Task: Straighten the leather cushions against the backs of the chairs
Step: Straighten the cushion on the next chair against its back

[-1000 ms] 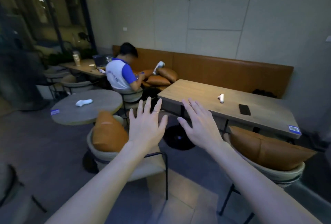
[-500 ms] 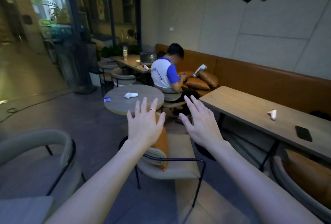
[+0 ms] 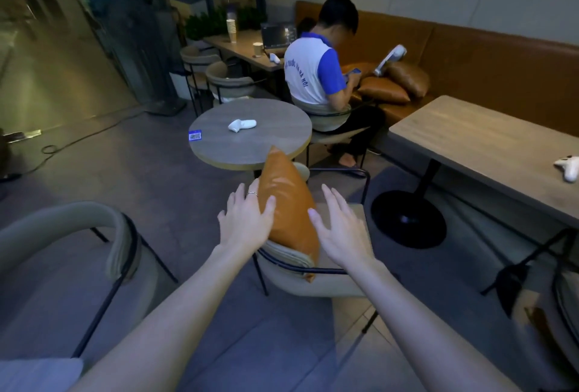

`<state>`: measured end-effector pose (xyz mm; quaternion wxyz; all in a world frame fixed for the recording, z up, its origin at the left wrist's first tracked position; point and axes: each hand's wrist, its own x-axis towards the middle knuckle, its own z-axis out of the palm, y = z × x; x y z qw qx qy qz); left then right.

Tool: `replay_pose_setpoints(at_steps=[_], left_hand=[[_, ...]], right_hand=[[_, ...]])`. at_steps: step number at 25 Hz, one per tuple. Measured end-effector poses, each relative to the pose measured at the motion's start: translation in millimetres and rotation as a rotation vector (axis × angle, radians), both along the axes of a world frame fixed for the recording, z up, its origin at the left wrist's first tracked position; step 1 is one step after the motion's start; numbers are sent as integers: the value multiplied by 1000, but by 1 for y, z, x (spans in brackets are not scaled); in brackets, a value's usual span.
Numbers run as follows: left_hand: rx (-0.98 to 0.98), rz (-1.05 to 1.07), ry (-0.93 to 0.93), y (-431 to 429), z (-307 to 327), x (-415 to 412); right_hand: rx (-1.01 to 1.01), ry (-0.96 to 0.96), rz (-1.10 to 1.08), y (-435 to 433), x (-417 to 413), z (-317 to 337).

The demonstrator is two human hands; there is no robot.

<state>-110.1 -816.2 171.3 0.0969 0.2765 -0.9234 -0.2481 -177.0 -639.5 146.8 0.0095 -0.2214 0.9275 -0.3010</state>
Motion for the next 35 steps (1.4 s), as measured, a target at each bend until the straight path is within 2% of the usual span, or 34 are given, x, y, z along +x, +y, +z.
replay_pose_setpoints(at_steps=[5, 8, 10, 14, 16, 18, 23, 30, 33, 35], left_hand=[[152, 55, -88, -36, -55, -58], [287, 92, -96, -59, -81, -86], [401, 112, -116, -77, -98, -106], [632, 146, -190, -117, -132, -144], [724, 153, -228, -137, -148, -162], [801, 145, -263, -158, -163, -182], [920, 113, -317, -188, -189, -224], [945, 111, -303, -201, -216, -256], [951, 113, -315, -207, -230, -260], [950, 101, -326, -209, -236, -261]], right_hand=[[-42, -215, -66, -32, -40, -65], [-173, -448, -210, -55, -50, -103], [-317, -691, -370, -74, -55, -127], [-726, -1217, -874, -114, -65, -157], [-816, -1368, -1088, -128, -70, -175], [-833, -1385, -1204, -141, -72, -197], [-922, -1304, -1260, -156, -89, -263], [-904, -1346, -1339, -160, -110, -274], [-950, -1285, -1409, -152, -108, -297], [-955, -1227, -1445, -154, -103, -274]])
